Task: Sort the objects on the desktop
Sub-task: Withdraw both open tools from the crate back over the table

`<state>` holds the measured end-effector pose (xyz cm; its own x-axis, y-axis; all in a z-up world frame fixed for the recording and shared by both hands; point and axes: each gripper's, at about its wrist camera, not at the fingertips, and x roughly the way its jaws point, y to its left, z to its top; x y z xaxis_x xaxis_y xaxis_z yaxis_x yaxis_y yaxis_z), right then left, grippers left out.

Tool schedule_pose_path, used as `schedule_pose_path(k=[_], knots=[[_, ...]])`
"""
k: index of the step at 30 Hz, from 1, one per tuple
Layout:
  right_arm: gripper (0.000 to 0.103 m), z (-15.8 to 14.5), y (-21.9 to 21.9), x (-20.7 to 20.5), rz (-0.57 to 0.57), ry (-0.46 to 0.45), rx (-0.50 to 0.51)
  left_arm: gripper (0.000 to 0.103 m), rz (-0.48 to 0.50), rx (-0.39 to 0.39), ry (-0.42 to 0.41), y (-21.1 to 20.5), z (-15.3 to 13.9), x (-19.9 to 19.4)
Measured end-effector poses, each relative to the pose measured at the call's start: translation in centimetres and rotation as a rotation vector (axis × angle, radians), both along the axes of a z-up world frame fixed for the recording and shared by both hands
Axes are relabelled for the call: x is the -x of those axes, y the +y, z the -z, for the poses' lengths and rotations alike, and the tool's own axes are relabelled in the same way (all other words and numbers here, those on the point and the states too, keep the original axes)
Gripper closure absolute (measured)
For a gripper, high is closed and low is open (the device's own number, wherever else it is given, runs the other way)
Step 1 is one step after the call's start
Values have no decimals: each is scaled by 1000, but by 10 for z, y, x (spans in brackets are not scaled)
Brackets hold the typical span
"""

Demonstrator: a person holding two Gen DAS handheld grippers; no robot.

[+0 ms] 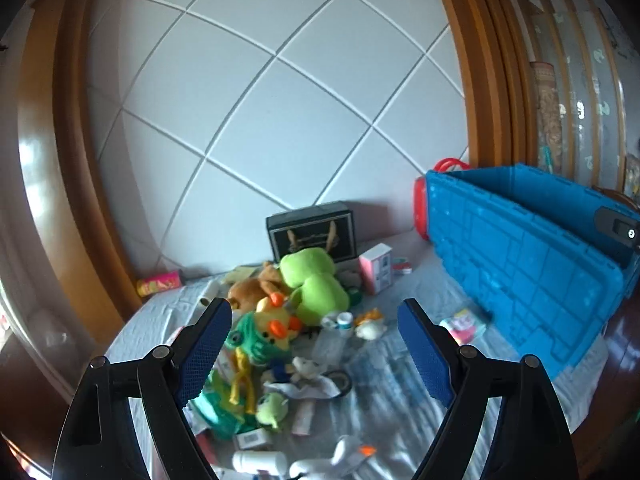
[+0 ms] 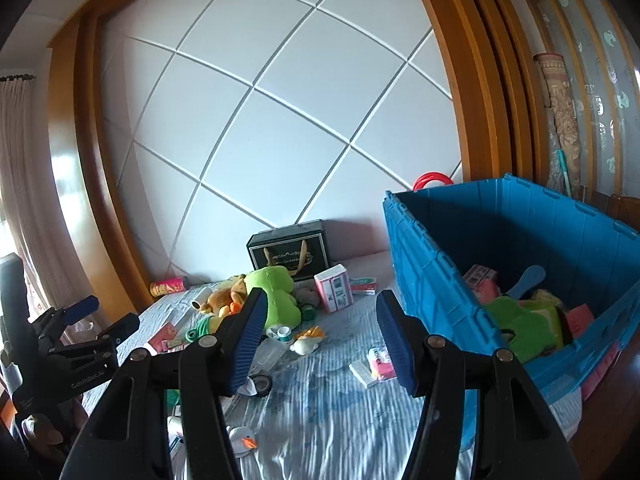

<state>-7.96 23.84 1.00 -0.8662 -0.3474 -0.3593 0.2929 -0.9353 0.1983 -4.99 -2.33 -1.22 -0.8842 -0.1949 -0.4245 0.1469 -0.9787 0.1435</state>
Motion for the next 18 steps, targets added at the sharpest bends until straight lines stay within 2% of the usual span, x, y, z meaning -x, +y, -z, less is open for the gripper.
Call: schedule_pose_path(k=[4, 8, 18], knots=[[47, 22, -33, 5, -48, -59, -23, 18, -52, -18, -56, -29, 25, 0], [47, 35, -56, 15, -88, -100, -65, 18, -95, -32, -91, -40, 44, 4], [47, 46, -67, 50, -177, -135, -106, 18, -165, -68, -159, -45, 76, 20]])
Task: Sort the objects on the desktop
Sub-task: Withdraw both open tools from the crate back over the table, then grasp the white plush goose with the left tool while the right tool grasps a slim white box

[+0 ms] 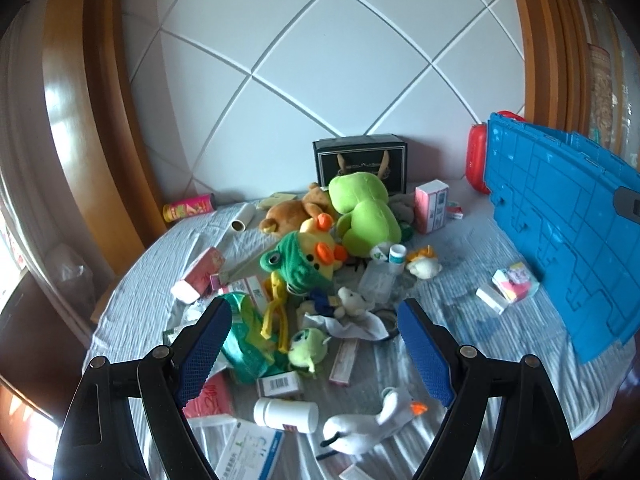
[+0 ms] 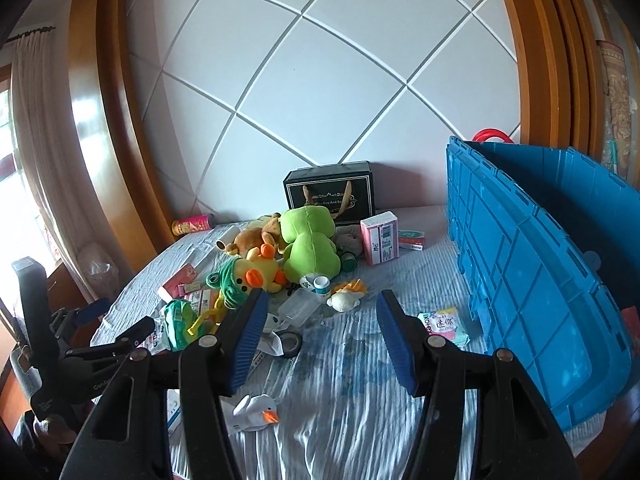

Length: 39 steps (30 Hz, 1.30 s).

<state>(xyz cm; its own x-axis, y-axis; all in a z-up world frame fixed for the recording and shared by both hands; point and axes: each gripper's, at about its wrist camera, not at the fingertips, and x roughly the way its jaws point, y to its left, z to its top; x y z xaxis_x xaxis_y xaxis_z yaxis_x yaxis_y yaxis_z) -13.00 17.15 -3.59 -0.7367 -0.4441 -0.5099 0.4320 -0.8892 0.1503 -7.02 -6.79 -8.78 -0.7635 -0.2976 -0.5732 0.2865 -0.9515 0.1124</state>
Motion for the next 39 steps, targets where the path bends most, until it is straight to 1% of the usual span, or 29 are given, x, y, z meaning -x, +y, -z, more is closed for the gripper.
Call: schedule_pose_path(k=[6, 12, 18, 22, 25, 28, 31, 34, 37, 39], knots=[[47, 6, 4, 14, -54, -7, -19, 18, -36, -7, -26, 7, 13, 12], [47, 19, 13, 39, -88, -42, -12, 18, -86, -26, -72, 8, 33, 29], [47, 32, 11, 64, -137, -61, -20, 18, -121, -11, -88, 9, 47, 41], [47, 45, 4, 73, -181, -73, -38, 18, -153, -4, -106, -1, 64, 32], [47, 60, -1, 80, -204, -106, -41, 18, -174, -26, -138, -14, 82, 19], [47, 77, -6, 85, -222, -138, -59, 18, -172, -37, -182, -20, 105, 8], [47, 92, -7, 93, -214, -178, -64, 18, -101, -26, -234, -13, 127, 7], [47, 99, -7, 98, -197, -192, -75, 18, 42, -14, -288, 4, 146, 12], [47, 105, -7, 101, -180, -203, -94, 18, 180, 36, -337, 23, 161, 22], [47, 111, -8, 103, -164, -209, -127, 18, 249, 62, -369, 32, 171, 29]])
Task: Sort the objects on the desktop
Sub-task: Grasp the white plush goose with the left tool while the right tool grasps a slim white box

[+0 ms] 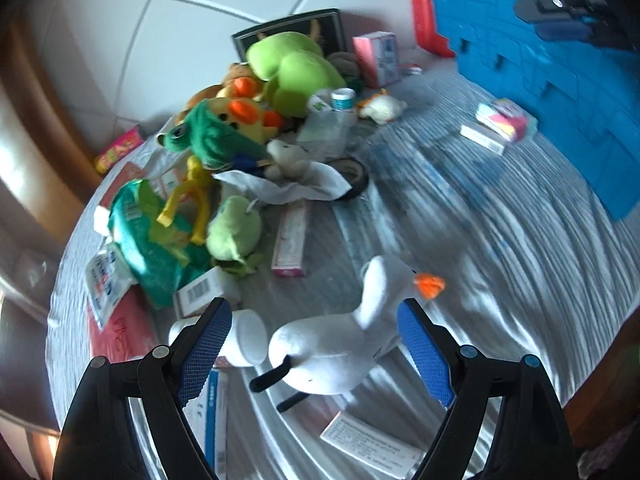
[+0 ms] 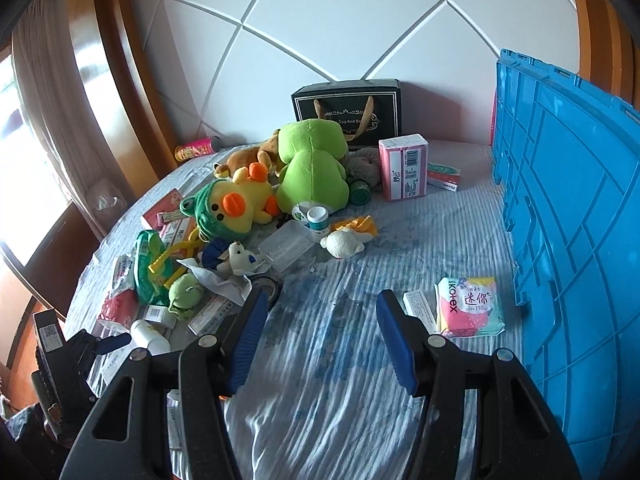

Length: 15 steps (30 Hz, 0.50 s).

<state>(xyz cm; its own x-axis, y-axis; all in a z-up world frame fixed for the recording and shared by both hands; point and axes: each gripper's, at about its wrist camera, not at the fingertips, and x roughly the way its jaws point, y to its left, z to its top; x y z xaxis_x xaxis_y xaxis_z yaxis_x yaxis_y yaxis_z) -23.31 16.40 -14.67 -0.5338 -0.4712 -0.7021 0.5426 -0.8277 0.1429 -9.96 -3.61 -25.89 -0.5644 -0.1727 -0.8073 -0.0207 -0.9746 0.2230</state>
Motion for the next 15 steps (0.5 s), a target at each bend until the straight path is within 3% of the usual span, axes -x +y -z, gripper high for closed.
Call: schedule_pose_path(k=[6, 11, 15], knots=[[47, 34, 5, 20, 46, -34, -86, 18, 146, 13, -62, 14, 26, 16], [47, 79, 3, 54, 49, -100, -119, 18, 178, 21, -112, 11, 51, 19], [47, 116, -8, 80, 34, -141, -174, 18, 191, 12, -118, 7, 54, 24]])
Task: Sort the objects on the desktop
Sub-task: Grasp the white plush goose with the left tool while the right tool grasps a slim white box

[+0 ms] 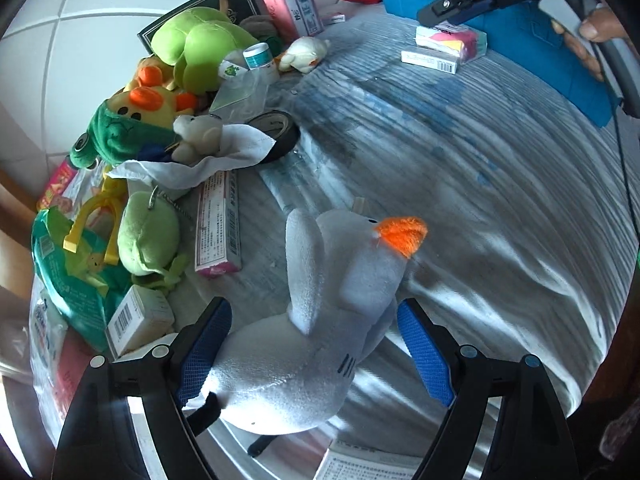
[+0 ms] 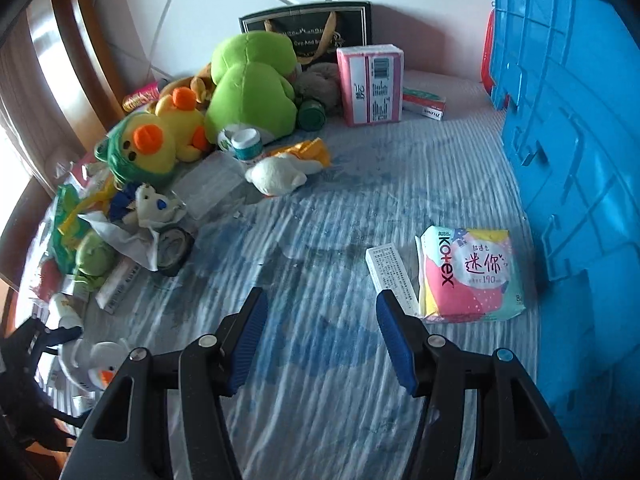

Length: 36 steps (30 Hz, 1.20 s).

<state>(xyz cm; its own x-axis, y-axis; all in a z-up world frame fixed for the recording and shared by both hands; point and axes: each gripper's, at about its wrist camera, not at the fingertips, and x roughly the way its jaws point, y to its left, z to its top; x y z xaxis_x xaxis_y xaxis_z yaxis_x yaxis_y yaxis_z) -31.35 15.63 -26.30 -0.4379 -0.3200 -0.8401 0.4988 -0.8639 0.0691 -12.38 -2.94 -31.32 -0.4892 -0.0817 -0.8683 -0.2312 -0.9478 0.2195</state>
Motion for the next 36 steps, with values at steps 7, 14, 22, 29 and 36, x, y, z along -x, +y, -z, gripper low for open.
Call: schedule_pose_path(k=[7, 14, 22, 29, 36], knots=[[47, 47, -6, 43, 52, -55, -106, 17, 12, -31, -18, -10, 3, 9], [79, 58, 7, 61, 116, -115, -161, 17, 31, -45, -34, -12, 8, 15], [86, 55, 5, 41, 105, -122, -94, 30, 41, -67, -17, -13, 9, 14], [86, 34, -11, -2, 79, -138, 9, 49, -6, -108, -6, -27, -1, 13], [86, 0, -26, -38, 55, -100, 69, 57, -40, -150, 29, -38, -27, 4]])
